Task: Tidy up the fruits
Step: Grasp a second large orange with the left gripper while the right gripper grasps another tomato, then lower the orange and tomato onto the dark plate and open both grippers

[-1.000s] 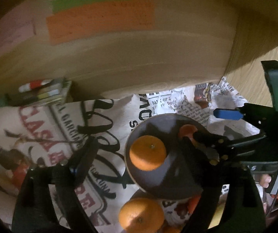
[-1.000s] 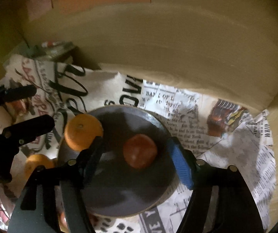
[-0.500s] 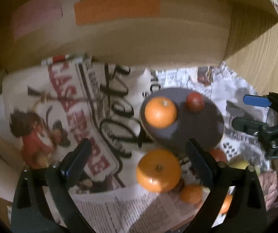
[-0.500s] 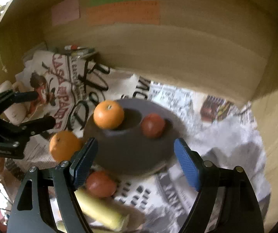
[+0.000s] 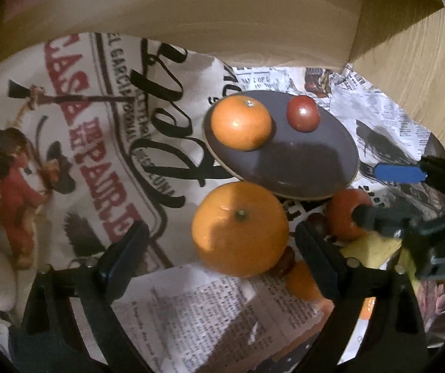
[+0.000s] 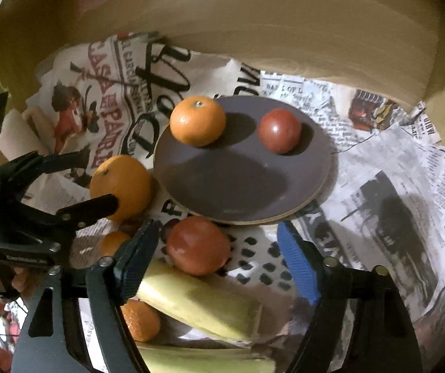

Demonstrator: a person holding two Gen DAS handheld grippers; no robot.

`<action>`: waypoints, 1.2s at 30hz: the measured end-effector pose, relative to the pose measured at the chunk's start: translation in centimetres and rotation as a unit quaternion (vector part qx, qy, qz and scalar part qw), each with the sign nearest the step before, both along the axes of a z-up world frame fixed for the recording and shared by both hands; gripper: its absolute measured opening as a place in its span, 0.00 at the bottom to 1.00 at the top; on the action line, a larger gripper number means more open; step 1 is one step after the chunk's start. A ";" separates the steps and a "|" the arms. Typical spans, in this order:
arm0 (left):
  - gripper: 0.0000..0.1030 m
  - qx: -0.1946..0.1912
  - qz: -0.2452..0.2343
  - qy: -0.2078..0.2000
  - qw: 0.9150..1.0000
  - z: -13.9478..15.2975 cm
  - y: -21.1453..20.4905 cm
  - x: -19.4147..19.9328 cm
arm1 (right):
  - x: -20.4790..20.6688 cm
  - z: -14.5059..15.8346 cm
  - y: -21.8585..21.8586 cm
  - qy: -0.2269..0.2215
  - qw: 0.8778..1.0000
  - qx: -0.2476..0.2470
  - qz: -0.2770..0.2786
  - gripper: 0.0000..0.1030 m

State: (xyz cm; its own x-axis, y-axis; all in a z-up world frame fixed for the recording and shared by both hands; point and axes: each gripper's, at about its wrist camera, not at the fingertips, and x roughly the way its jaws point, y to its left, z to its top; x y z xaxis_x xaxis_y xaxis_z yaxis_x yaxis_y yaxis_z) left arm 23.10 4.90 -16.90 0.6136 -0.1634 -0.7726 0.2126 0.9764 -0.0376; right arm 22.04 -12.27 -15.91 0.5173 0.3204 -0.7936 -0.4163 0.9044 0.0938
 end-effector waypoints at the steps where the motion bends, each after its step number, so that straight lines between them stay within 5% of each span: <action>1: 0.89 -0.001 -0.001 0.002 1.000 -0.2 -0.1 0.2 | 0.0 -0.2 0.2 0.004 1.000 -0.002 0.003 0.68; 10: 0.68 -0.031 -0.025 0.035 0.999 -1.5 -0.4 1.1 | 0.4 -2.4 0.9 0.045 0.999 0.002 0.006 0.52; 23: 0.67 -0.024 -0.017 0.019 0.999 -0.5 -0.2 0.3 | 0.3 -2.9 1.0 0.052 0.999 0.007 0.017 0.44; 36: 0.67 -0.043 -0.016 -0.024 0.999 3.9 -1.4 0.2 | 0.1 1.9 -1.5 -0.020 0.999 0.025 0.004 0.44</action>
State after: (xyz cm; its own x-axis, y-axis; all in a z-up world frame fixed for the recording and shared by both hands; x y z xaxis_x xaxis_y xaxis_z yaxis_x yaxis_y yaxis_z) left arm 23.25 3.54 -13.01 0.6427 -0.2488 -0.7246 0.2477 0.9625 -0.1107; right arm 22.18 -13.72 -14.01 0.5465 0.3627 -0.7549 -0.4272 0.8960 0.1213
